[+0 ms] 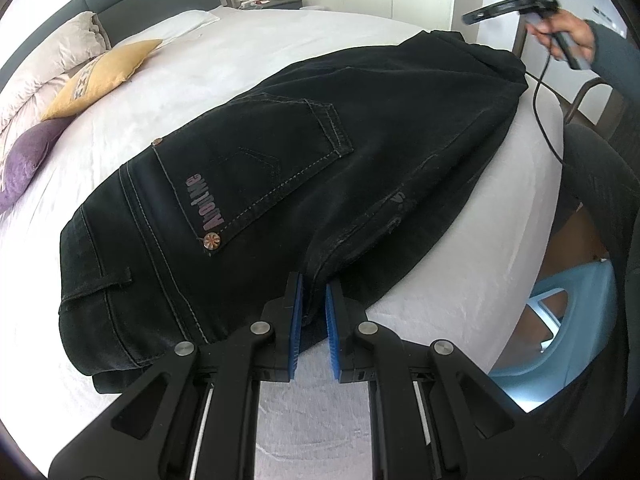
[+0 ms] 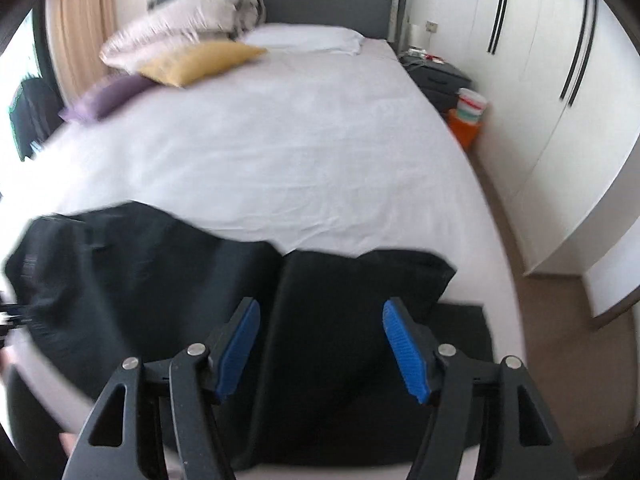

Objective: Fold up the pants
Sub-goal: 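Open the right gripper to release the folded jeans end, then lower the held jeans edge onto the bed and open the left gripper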

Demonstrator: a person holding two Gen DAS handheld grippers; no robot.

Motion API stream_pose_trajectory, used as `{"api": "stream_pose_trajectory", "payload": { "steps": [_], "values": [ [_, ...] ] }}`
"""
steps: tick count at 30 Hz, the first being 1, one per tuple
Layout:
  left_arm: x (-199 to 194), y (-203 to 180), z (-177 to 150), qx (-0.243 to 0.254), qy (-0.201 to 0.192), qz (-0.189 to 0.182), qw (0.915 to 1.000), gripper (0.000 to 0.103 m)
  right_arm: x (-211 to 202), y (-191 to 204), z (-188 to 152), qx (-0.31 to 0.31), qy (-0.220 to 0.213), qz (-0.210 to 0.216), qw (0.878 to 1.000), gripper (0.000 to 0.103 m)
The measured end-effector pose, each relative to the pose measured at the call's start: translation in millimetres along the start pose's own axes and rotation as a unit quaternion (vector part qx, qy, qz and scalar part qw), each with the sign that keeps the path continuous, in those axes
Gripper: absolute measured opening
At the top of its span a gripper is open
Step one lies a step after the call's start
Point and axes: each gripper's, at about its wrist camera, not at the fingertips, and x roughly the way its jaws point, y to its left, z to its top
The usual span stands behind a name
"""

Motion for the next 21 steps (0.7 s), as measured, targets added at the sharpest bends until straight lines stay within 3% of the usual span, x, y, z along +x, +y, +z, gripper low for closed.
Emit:
{"api": "stream_pose_trajectory", "payload": {
  "steps": [3,7,11,15,21],
  "values": [
    [-0.6,-1.7,-0.7,0.002,0.0,0.003,1.0,0.01,22.1,15.1,12.6,-0.022,0.024,-0.012,0.999,0.067],
    [1.0,-2.8,-0.8,0.002,0.001,0.003,1.0,0.01,55.7,21.8,15.3,-0.051,0.065,-0.062,0.995,0.065],
    [2.3,-2.7,0.3,0.002,0.002,0.004,1.0,0.01,77.2,8.4,9.4,-0.027,0.105,-0.058,0.992,0.039],
    [3.4,-2.6,0.5,0.0,0.003,0.006,1.0,0.01,73.3,2.8,2.9,-0.017,0.092,-0.044,0.995,0.008],
    [6.6,-4.4,4.0,-0.002,0.009,0.009,0.9999,0.01,39.8,-43.4,-15.1,0.092,0.029,-0.003,0.995,0.005]
  ]
}}
